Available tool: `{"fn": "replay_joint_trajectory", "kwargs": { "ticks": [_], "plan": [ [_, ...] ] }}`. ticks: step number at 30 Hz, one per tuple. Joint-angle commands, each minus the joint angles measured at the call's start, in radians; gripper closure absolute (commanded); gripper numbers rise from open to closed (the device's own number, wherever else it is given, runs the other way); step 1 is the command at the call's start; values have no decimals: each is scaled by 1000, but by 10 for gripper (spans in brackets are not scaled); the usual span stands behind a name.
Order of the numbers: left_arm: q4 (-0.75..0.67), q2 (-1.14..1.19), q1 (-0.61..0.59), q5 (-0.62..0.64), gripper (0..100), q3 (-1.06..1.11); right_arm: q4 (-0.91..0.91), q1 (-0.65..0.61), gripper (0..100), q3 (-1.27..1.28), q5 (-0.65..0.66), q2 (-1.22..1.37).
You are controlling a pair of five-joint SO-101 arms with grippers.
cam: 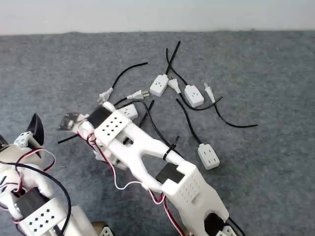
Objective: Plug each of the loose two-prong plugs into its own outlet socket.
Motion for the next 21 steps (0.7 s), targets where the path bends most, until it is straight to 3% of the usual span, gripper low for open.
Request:
{"fn": "replay_joint_trajectory", "kwargs": {
  "ticks": [1, 5, 14, 21],
  "plan": [
    [-29, -9, 8, -14, 634, -12, 84, 8, 909, -149, -12, -105],
    [-14, -9, 55, -31, 633, -13, 114, 27, 901, -229, -58, -145],
    [8, -9, 239, -198, 633, -35, 116, 145, 901, -308, -101, -311],
    [144, -9, 328, -206, 633, -200, 116, 275, 900, -308, -103, -473]
  ]
}}
